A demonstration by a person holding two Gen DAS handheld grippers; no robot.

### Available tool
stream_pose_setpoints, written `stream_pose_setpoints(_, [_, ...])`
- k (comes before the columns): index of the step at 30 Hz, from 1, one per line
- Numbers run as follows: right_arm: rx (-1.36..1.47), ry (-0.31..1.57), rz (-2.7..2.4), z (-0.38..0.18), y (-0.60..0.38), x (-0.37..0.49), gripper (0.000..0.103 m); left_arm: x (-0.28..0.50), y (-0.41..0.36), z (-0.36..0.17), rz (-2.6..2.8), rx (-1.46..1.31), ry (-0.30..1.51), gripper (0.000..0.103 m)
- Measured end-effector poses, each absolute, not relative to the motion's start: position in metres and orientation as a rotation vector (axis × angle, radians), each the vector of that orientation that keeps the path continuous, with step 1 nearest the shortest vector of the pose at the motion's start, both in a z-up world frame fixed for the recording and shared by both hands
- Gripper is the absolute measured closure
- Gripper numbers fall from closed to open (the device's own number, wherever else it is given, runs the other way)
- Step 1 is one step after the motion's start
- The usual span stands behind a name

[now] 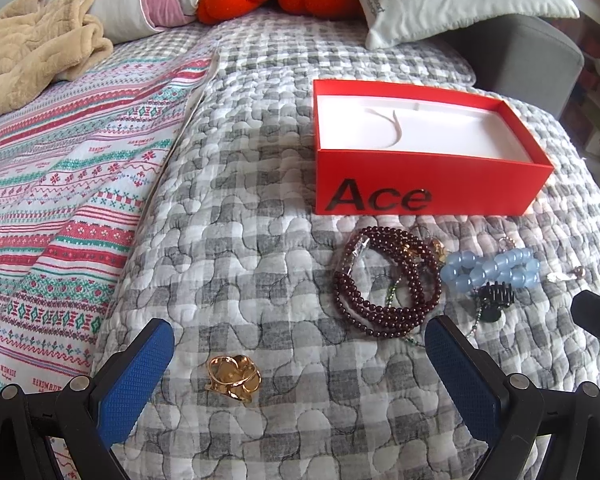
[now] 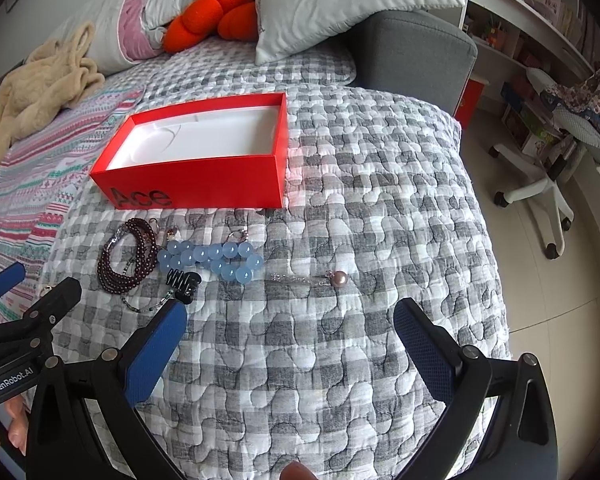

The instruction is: Organize jewelry

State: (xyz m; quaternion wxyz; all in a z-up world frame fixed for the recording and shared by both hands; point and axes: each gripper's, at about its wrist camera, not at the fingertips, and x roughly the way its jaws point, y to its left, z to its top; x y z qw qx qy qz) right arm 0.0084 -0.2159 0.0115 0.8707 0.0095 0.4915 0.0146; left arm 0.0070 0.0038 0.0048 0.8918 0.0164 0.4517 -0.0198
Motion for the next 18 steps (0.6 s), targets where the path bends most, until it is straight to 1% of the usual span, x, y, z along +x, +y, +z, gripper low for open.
stream_pose_setpoints(18, [0.021, 1.028, 0.033, 0.0125, -0.2149, 0.0092, 0.000, 0.0063, 0.0064, 0.0070, -0.041, 0.030, 0.933, 0.000])
